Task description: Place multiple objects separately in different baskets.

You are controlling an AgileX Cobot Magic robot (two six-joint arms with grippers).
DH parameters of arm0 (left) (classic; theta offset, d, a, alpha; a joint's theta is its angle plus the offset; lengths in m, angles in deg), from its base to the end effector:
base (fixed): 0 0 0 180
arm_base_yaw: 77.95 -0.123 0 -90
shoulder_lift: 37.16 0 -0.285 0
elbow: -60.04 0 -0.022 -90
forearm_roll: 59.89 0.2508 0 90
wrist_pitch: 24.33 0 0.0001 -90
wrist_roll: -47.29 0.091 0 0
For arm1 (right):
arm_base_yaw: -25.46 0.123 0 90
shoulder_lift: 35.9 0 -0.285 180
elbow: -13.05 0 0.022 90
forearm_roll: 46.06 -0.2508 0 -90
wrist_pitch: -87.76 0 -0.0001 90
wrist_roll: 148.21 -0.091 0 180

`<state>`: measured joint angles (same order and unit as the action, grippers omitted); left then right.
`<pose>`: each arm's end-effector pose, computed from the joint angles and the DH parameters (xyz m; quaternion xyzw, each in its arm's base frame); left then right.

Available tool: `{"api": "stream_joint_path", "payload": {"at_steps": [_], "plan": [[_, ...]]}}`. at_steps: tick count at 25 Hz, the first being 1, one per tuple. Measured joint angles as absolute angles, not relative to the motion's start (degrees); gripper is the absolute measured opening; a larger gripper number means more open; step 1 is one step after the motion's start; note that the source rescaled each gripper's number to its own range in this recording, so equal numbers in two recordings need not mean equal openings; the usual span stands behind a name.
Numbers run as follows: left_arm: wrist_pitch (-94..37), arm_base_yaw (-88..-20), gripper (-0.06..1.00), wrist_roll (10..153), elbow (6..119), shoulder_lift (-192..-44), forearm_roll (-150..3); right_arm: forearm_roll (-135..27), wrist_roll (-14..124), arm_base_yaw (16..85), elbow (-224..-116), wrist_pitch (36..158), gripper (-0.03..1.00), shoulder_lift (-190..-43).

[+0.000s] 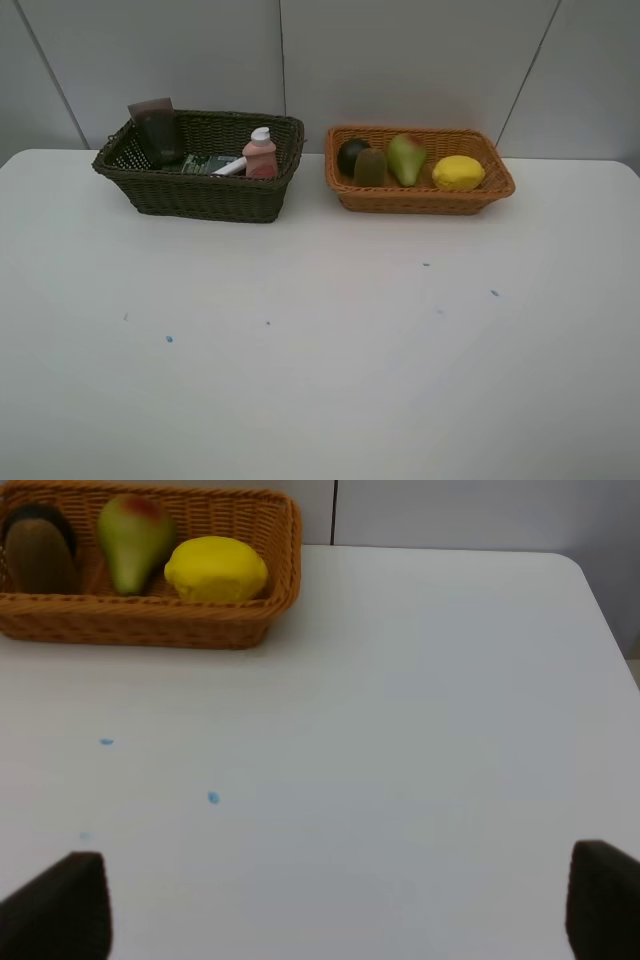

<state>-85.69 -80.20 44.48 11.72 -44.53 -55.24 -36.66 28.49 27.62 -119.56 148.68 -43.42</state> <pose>-0.0073 0.0062 0.2778 -0.0396 0.8512 0.0380 0.5219 -0.0082 -0.0133 0.2836 0.0127 0.8443 -0.0565 0.5327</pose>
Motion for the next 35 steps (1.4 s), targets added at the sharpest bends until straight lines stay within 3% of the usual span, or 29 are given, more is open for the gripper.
{"api": "stream_joint_path", "payload": {"at_steps": [35], "plan": [[-85.69, -80.2, 0.91, 44.48, 11.72, -44.53, -55.24, -36.71, 28.49, 27.62, -119.56, 148.68, 0.99, -43.42]]}}
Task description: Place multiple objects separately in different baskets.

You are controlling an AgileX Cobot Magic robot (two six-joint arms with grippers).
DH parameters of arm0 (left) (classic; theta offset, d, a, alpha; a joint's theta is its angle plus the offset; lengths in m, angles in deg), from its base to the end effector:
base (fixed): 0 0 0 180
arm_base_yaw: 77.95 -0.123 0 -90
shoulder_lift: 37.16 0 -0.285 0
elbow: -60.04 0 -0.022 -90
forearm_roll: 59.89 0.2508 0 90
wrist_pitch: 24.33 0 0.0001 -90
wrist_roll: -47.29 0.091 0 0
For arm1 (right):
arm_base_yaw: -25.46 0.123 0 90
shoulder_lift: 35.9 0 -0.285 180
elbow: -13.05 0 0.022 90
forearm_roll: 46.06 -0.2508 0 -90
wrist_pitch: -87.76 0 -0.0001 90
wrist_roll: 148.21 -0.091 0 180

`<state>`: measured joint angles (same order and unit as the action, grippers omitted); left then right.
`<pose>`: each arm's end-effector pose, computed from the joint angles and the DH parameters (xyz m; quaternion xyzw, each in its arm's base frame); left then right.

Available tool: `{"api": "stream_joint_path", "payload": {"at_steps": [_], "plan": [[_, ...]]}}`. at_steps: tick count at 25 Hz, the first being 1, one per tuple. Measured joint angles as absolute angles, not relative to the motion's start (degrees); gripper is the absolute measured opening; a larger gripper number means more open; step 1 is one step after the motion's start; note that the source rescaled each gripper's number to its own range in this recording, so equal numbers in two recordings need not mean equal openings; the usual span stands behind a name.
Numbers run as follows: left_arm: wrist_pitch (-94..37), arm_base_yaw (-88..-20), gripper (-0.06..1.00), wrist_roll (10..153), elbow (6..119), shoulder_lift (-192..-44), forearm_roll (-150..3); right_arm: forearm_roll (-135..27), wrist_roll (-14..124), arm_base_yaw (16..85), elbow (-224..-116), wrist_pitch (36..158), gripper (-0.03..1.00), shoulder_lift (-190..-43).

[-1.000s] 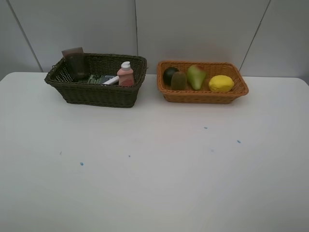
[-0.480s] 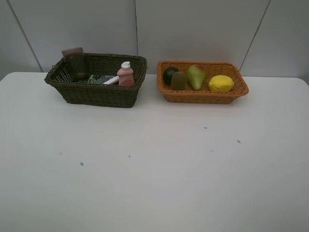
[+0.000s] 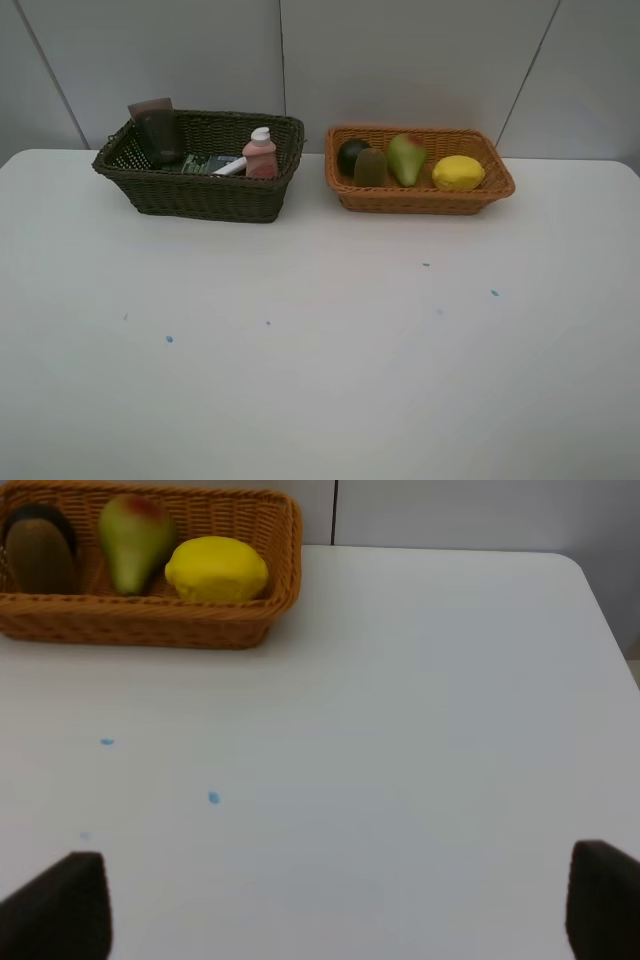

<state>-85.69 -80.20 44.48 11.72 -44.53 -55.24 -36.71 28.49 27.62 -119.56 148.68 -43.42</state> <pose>-0.0073 0.0062 0.2778 -0.0396 0.8512 0.0380 0.5219 -0.0082 -0.0132 0.2836 0.0127 0.8444 -0.0561 0.5327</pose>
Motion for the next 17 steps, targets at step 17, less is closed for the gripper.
{"api": "stream_joint_path", "payload": {"at_steps": [17], "plan": [[-85.69, -80.2, 0.91, 44.48, 11.72, -44.53, -55.24, -36.71, 28.49, 27.62, -119.56, 148.68, 0.99, -43.42]]}}
